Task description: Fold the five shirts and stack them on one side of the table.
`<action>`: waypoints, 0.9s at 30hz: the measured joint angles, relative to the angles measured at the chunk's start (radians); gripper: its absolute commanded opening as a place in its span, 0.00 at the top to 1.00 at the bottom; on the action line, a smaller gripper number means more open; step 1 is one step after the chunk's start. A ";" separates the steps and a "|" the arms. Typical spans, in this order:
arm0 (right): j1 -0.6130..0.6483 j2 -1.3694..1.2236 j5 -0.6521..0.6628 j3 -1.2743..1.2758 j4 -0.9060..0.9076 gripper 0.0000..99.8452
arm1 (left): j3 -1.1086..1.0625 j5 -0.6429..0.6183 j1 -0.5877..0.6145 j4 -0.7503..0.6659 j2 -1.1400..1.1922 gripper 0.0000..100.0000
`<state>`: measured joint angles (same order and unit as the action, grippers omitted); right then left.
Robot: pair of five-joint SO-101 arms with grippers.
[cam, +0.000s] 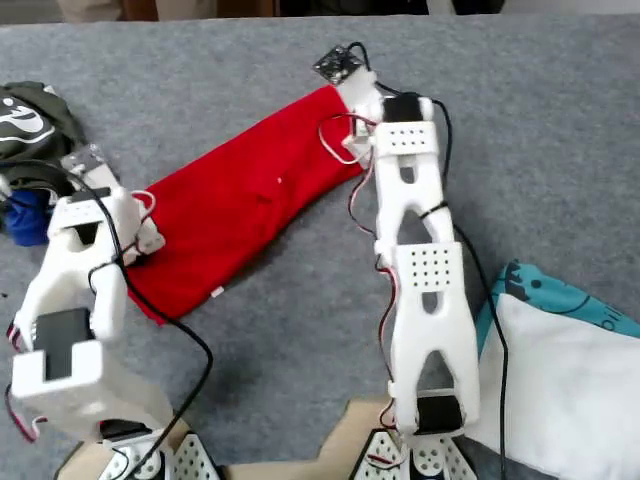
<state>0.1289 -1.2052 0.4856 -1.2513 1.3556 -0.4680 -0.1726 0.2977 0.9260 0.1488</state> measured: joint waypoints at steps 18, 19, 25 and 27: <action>0.028 0.000 -0.008 -0.354 0.233 1.00 | 0.511 0.032 -0.009 0.382 0.219 0.98; 0.029 0.002 -0.008 -0.361 0.241 1.00 | 0.514 0.034 -0.011 0.402 0.207 0.98; -0.029 -0.015 -0.103 -0.364 0.161 1.00 | 0.514 0.098 0.054 0.511 0.094 0.98; -0.074 -0.055 -0.132 -0.367 0.117 1.00 | 0.493 0.121 0.114 0.551 0.049 0.97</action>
<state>0.0552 -1.2605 0.3537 -1.6180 1.4722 0.0245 -0.0514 0.4112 1.4768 0.1979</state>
